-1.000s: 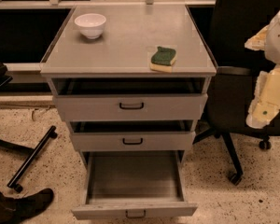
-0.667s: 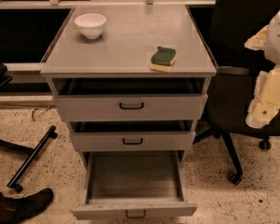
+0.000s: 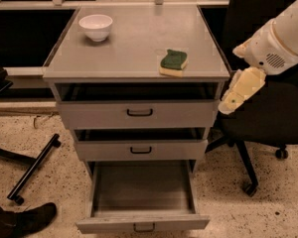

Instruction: Place sponge into bottom drawer

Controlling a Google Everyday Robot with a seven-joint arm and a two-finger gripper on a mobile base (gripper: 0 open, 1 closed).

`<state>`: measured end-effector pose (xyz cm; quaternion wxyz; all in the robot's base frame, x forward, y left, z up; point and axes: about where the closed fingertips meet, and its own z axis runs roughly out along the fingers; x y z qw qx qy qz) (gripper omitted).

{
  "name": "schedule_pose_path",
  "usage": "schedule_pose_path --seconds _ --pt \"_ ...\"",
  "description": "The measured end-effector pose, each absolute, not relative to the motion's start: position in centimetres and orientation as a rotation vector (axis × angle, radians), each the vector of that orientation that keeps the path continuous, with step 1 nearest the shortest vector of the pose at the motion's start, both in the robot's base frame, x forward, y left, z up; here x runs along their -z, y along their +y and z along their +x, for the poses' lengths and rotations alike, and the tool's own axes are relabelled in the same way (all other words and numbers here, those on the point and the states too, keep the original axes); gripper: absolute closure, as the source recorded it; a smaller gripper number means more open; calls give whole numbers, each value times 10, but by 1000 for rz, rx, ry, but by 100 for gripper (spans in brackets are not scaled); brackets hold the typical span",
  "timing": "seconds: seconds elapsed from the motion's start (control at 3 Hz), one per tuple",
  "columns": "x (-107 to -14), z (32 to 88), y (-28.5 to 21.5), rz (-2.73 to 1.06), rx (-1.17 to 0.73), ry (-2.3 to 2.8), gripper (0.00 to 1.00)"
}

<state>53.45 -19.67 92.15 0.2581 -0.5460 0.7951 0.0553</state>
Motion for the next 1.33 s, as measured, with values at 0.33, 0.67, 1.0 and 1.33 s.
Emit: schedule_pose_path --seconds 0.33,0.67,1.0,1.33 --pt "-921 535 -197 -1481 -150 2156 0" --pt "-918 556 -191 -1417 -160 2115 0" --pt "-906 604 -183 -1294 -155 2051 0" --pt "-893 651 -178 -1163 -123 1999 0"
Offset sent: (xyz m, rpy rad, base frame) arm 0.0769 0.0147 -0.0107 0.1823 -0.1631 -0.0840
